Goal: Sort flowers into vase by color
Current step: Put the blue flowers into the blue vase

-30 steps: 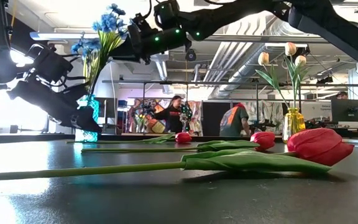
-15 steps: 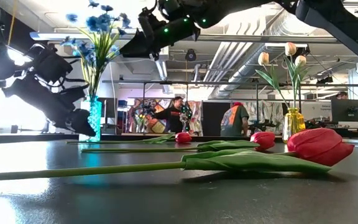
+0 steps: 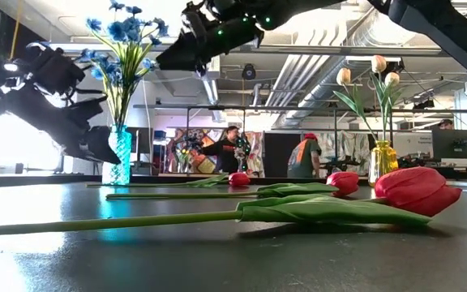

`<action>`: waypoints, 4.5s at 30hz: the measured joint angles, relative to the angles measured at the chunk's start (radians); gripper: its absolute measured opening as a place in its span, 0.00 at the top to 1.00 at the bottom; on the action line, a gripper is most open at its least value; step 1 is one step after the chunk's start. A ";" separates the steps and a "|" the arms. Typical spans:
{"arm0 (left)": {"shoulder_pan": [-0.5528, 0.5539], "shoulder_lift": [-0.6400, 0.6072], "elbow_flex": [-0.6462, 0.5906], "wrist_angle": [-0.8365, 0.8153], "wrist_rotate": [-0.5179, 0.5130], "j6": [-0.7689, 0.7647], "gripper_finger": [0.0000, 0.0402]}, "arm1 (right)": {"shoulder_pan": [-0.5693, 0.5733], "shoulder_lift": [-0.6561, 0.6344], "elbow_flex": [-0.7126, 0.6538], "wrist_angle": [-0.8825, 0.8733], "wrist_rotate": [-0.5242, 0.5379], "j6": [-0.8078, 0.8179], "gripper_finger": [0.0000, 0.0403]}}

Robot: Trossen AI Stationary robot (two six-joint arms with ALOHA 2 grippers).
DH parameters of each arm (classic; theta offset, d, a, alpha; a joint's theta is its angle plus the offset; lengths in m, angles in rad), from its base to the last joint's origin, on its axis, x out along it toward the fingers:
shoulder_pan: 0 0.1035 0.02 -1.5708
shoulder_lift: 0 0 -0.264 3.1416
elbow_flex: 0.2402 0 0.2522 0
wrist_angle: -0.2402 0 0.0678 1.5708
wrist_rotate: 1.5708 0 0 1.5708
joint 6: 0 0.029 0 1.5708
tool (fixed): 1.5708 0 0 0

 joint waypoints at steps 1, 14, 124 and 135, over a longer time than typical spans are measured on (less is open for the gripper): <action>0.000 -0.022 0.000 -0.027 0.010 -0.014 0.14 | 0.000 -0.008 0.000 -0.023 -0.003 0.000 0.67; -0.085 -0.199 0.000 -0.282 0.101 -0.131 0.16 | -0.008 -0.109 0.000 -0.349 -0.047 -0.025 0.67; -1.426 0.236 0.252 0.013 -0.158 -0.331 0.90 | 0.944 -0.698 -1.270 -0.065 0.599 1.418 1.00; -1.432 0.466 0.383 0.015 -0.160 -0.264 0.86 | 1.073 -0.698 -1.178 -0.282 0.560 1.385 0.99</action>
